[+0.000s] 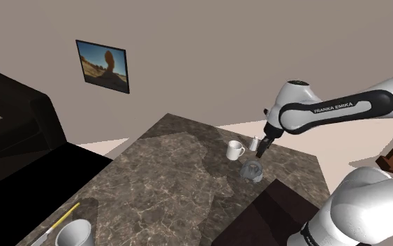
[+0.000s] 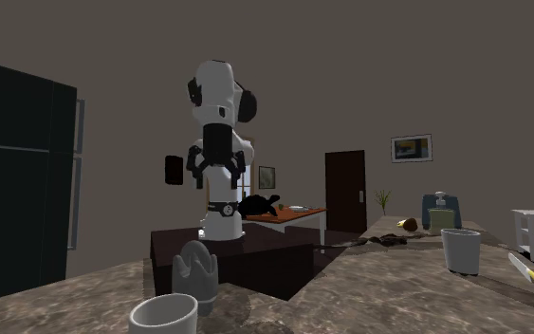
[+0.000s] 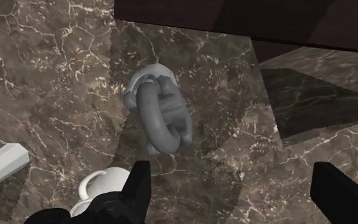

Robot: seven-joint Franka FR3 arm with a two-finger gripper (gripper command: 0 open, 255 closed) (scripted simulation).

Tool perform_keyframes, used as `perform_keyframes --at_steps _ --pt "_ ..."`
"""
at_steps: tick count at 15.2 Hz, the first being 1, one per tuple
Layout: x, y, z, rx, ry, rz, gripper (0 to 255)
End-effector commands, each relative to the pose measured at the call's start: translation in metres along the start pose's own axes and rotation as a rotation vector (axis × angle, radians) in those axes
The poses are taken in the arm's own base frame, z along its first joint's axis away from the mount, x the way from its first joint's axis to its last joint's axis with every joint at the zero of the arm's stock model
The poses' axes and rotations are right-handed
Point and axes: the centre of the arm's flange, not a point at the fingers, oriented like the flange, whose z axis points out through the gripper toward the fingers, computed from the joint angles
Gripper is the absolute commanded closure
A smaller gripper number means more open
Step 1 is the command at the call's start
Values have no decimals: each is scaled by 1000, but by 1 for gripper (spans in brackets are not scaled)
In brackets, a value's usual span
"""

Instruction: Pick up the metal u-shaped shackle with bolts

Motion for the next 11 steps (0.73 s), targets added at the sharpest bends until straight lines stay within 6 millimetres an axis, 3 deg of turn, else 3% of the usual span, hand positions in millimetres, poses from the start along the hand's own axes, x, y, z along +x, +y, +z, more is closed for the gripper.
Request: perform_keyframes --at_steps 1,8,11 --pt "0 13 28 -4 16 -40 0" --pt "8 52 111 -8 59 -168 0" --pt "8 54 126 -8 62 -176 0"
